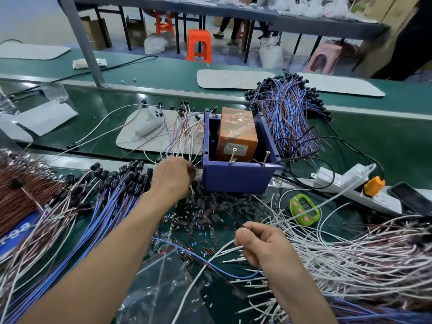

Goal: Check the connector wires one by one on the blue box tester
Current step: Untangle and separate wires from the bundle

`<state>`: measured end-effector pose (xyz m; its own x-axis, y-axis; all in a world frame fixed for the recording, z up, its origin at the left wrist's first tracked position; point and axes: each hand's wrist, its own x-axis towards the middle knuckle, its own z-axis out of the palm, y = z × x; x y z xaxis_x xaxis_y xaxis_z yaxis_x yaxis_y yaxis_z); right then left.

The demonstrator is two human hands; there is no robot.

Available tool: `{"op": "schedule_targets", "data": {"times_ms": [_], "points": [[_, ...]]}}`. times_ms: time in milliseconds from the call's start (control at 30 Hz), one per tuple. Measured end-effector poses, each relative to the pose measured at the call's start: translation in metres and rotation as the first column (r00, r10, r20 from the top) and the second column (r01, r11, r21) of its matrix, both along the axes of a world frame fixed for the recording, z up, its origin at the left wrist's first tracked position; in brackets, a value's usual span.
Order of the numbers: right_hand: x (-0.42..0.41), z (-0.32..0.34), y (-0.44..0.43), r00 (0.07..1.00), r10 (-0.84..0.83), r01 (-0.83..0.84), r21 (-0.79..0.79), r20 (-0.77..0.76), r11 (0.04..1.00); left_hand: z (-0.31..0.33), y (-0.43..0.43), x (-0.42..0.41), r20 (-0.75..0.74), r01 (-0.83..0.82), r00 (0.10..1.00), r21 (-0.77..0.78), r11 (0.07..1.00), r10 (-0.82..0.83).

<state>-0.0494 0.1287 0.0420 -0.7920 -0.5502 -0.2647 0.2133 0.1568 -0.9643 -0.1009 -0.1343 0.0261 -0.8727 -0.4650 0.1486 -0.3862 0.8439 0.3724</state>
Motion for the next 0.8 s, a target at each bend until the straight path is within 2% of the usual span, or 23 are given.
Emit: {"op": "schedule_targets", "data": {"times_ms": [100, 167, 200, 267, 333, 400, 500, 633, 733, 800], "points": [[-0.002, 0.000, 0.001, 1.000, -0.015, 0.015, -0.027, -0.014, 1.000, 0.009, 0.002, 0.018, -0.160, -0.119, 0.979, 0.078, 0.990, 0.130], [-0.005, 0.002, 0.002, 0.999, -0.019, 0.017, -0.063, -0.038, 0.998, 0.018, 0.005, 0.039, -0.261, -0.178, 0.931, 0.284, 0.942, 0.255], [-0.006, 0.003, 0.002, 0.998, -0.019, 0.014, -0.089, -0.053, 0.996, 0.023, 0.010, 0.051, -0.305, -0.157, 0.904, 0.413, 0.897, 0.298], [-0.011, 0.004, 0.000, 0.996, -0.013, 0.000, -0.143, -0.094, 0.990, 0.030, 0.027, 0.074, -0.383, -0.009, 0.873, 0.604, 0.797, 0.300], [-0.017, 0.003, -0.003, 0.991, 0.004, -0.028, -0.176, -0.133, 0.984, 0.033, 0.048, 0.090, -0.432, 0.127, 0.864, 0.682, 0.721, 0.257], [-0.021, 0.001, -0.004, 0.982, 0.047, -0.074, -0.143, -0.181, 0.987, 0.031, 0.069, 0.098, -0.414, 0.171, 0.884, 0.718, 0.675, 0.216], [-0.022, -0.002, -0.003, 0.962, 0.100, -0.123, -0.077, -0.254, 0.989, 0.027, 0.090, 0.104, -0.376, 0.182, 0.914, 0.718, 0.672, 0.155], [-0.020, -0.006, -0.001, 0.952, 0.128, -0.173, -0.145, -0.278, 0.974, 0.021, 0.100, 0.111, -0.428, 0.251, 0.902, 0.636, 0.729, 0.063], [-0.018, -0.010, -0.002, 0.945, 0.143, -0.199, -0.170, -0.294, 0.965, 0.011, 0.106, 0.118, -0.525, 0.264, 0.851, 0.484, 0.834, 0.035], [-0.018, -0.013, -0.001, 0.938, 0.160, -0.220, -0.170, -0.308, 0.961, 0.007, 0.106, 0.121, -0.586, 0.252, 0.810, 0.299, 0.920, -0.031]]}}
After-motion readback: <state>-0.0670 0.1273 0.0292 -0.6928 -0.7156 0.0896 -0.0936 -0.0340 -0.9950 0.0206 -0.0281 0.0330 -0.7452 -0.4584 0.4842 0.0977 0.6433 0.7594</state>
